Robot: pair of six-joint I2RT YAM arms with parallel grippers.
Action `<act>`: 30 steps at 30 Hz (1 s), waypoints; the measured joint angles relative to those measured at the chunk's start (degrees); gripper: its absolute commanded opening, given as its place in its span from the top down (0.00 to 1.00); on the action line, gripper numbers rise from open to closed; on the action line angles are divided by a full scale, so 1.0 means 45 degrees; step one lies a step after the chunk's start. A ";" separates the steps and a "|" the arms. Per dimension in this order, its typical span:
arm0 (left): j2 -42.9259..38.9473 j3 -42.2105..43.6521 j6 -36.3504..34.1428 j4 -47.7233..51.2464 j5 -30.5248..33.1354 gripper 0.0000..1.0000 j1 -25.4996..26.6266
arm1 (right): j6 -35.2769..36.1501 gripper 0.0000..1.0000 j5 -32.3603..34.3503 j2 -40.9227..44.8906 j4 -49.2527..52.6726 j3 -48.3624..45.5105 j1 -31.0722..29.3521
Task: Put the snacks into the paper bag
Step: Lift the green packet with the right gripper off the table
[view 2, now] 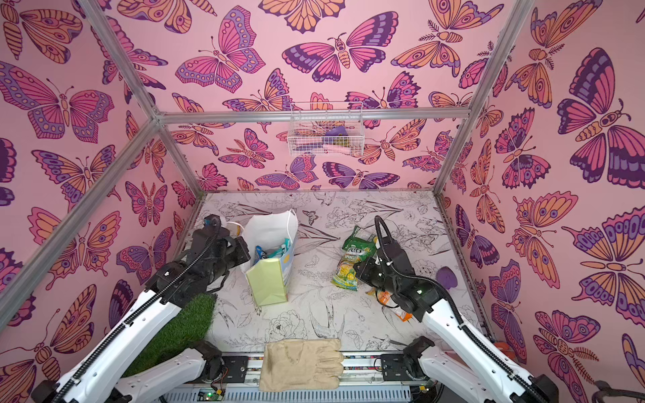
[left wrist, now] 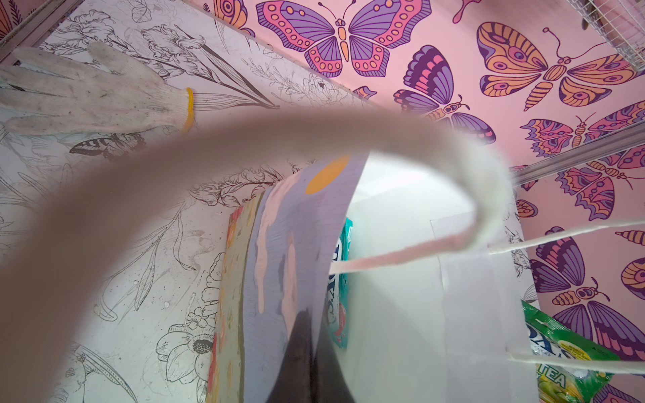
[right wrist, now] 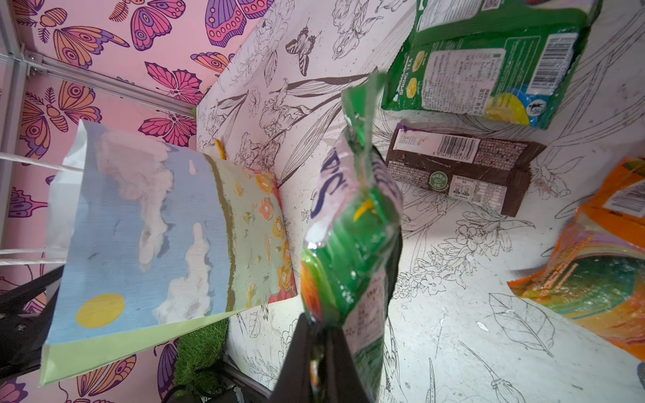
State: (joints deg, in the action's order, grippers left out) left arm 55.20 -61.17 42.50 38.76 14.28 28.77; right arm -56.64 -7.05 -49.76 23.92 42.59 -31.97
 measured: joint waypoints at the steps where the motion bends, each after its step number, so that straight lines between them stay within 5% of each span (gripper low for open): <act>1: 0.0000 0.0000 0.0000 0.0000 -0.0005 1.00 0.0000 | 0.0029 1.00 0.0005 0.0005 0.0000 0.0029 -0.0039; 30: 0.0092 -0.0005 -0.0005 -0.0049 -0.0136 1.00 0.0000 | 0.0758 1.00 0.0136 -0.0457 0.0083 0.1710 -0.1171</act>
State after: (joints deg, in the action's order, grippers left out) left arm 55.61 -61.19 42.48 38.54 13.67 28.77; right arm -53.23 -6.44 -51.81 24.29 50.28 -37.23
